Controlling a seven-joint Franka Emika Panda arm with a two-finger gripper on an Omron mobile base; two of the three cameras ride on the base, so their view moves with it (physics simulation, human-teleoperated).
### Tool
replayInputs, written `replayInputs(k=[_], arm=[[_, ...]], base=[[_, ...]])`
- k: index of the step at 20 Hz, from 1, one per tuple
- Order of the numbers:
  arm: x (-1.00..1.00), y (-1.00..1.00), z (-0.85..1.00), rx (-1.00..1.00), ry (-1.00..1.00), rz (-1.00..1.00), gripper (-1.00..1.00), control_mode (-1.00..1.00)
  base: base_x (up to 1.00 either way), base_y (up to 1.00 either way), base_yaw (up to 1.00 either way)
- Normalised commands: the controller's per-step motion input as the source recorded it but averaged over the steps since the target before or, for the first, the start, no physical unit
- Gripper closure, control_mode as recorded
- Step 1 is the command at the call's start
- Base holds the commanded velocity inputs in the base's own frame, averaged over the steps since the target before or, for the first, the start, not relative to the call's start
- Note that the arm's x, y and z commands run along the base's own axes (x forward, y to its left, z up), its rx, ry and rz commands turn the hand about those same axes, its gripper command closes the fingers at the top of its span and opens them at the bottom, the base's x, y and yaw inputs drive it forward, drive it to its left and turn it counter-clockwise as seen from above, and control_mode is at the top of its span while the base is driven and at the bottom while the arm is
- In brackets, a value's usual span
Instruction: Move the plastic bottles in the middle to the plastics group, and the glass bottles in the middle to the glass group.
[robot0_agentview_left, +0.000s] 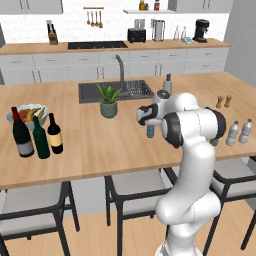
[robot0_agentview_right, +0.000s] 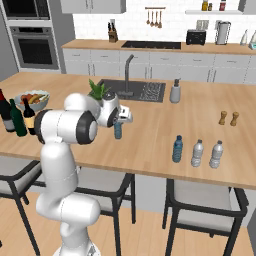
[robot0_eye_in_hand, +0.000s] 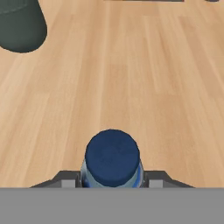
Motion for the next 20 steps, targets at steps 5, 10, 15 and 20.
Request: replayInputs(k=[5,10,15,20], arm=[[-0.46,-0.43,0.36,0.01,-0.03,-0.21,1.0,-1.0],[-0.21,-0.5,0.51,0.0,0.04,-0.31,1.0,-1.0],[-0.17,-0.83,0.15,0.02,0.01,-0.4,1.0,-1.0],[-0.36,-0.98,-0.09,0.14,0.0,-0.36,1.0,-1.0]], base=[[0.0,0.0,0.0],[0.0,0.0,0.0],[0.0,0.0,0.0],[0.0,0.0,0.0]])
